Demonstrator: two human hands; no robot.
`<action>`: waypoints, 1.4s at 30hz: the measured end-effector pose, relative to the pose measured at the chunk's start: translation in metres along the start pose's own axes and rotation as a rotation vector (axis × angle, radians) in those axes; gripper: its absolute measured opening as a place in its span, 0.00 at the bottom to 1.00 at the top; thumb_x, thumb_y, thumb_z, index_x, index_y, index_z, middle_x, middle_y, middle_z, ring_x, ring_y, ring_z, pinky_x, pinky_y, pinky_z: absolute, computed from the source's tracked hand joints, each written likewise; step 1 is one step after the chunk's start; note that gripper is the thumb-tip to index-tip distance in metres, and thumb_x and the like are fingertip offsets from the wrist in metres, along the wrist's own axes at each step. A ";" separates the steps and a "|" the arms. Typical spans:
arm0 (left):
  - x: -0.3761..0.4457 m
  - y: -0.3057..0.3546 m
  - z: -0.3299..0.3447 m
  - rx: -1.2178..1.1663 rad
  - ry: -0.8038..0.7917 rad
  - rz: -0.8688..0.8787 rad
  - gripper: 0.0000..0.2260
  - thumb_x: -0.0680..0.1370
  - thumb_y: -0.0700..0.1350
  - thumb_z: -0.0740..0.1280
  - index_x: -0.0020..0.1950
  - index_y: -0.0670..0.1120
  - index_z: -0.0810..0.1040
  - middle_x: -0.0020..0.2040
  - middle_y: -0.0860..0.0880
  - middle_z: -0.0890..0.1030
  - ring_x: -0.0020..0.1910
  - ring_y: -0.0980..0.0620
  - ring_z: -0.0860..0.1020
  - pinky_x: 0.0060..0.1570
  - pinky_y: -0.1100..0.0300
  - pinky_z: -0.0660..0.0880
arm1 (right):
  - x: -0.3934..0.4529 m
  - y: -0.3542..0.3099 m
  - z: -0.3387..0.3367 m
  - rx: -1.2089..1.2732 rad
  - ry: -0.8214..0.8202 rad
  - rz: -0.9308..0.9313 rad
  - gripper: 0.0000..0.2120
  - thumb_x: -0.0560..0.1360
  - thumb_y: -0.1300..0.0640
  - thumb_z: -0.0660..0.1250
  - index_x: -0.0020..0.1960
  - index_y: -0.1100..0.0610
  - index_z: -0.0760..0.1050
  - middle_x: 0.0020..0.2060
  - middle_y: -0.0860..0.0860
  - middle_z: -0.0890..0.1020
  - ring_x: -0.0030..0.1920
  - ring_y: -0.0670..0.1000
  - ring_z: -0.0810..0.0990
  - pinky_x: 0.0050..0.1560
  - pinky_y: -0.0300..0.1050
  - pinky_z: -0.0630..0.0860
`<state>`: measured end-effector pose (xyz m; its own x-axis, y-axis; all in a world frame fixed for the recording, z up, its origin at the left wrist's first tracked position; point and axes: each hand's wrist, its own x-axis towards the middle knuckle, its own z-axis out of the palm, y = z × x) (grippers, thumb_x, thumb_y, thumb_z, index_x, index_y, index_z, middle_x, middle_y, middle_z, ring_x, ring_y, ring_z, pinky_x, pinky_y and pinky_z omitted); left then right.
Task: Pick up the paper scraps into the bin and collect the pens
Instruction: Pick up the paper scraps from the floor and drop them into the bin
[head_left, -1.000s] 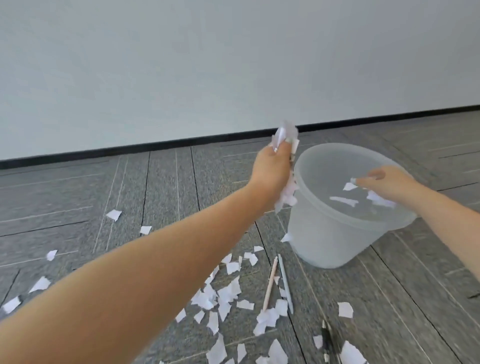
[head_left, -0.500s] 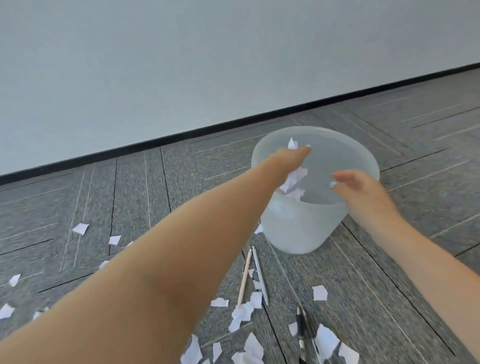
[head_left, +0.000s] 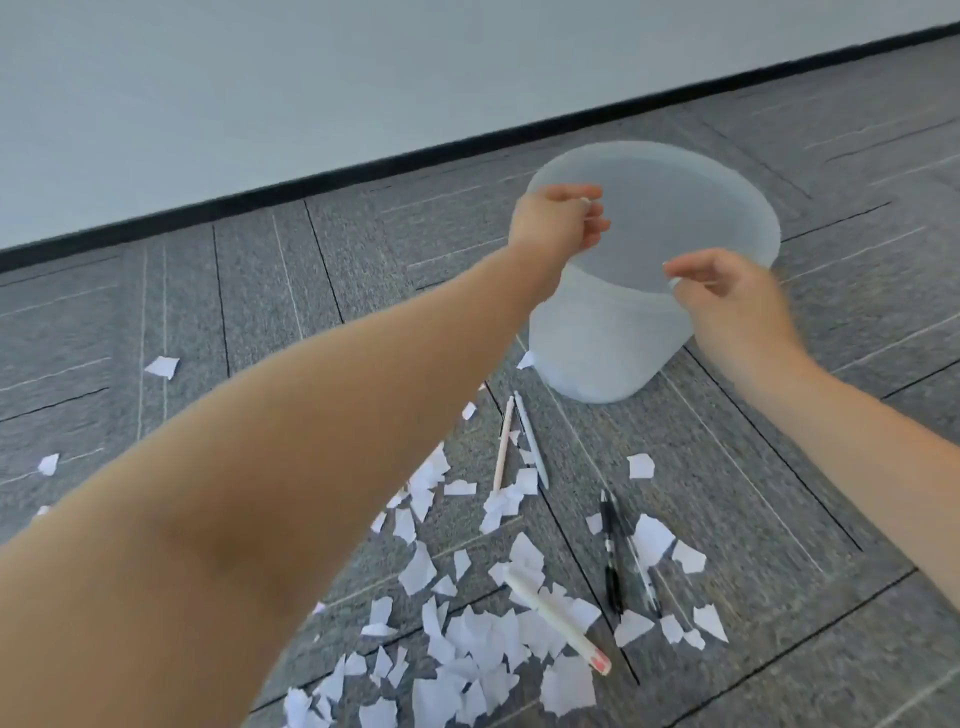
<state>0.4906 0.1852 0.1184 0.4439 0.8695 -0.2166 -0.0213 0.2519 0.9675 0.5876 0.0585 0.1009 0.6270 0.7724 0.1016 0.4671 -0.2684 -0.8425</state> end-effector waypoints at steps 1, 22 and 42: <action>-0.012 0.000 -0.012 0.001 0.016 0.020 0.11 0.78 0.32 0.56 0.48 0.40 0.76 0.35 0.47 0.74 0.30 0.55 0.73 0.29 0.68 0.70 | -0.010 -0.002 0.010 -0.030 -0.042 -0.013 0.08 0.75 0.62 0.61 0.50 0.53 0.76 0.46 0.48 0.77 0.45 0.45 0.74 0.40 0.33 0.68; -0.337 -0.298 -0.247 1.455 -0.634 -0.173 0.41 0.71 0.68 0.59 0.75 0.56 0.39 0.75 0.50 0.33 0.75 0.46 0.35 0.70 0.40 0.37 | -0.306 0.116 0.206 -0.668 -0.759 0.263 0.34 0.74 0.35 0.56 0.75 0.43 0.46 0.75 0.46 0.39 0.75 0.56 0.36 0.69 0.68 0.42; -0.324 -0.304 -0.256 1.526 -0.786 0.264 0.22 0.71 0.28 0.60 0.63 0.44 0.64 0.59 0.43 0.69 0.51 0.44 0.73 0.49 0.52 0.72 | -0.343 0.124 0.190 -0.615 -0.699 -0.061 0.21 0.77 0.54 0.63 0.68 0.55 0.65 0.64 0.54 0.65 0.60 0.55 0.68 0.55 0.47 0.69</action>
<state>0.1244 -0.0645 -0.1388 0.8722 0.3036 -0.3836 0.4305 -0.8488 0.3069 0.3120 -0.1300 -0.1391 0.1662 0.9128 -0.3730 0.8601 -0.3192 -0.3980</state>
